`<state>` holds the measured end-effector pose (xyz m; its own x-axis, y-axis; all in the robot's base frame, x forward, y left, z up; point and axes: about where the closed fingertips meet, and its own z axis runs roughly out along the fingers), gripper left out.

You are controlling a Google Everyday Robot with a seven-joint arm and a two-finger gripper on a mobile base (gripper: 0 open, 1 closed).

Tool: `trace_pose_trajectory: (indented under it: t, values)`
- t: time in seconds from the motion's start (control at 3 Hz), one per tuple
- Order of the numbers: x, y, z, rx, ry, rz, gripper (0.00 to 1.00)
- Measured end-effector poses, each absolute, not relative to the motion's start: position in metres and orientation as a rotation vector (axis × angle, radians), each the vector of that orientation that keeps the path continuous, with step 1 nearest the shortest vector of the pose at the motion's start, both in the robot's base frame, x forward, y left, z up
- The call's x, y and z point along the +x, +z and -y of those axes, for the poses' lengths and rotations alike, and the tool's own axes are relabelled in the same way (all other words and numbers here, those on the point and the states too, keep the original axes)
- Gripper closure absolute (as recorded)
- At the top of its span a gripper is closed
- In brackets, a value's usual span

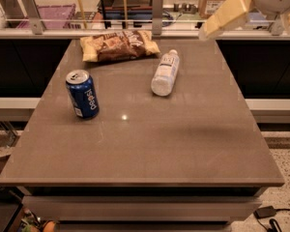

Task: Pick blue plastic bottle

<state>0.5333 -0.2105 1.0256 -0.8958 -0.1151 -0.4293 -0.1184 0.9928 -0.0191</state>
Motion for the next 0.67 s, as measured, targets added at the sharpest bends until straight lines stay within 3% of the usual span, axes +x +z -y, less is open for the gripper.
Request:
trace_pose_trajectory:
  t: [0.67]
  values:
    - [0.57, 1.021, 0.192, 0.106, 0.081, -2.796, 0.0]
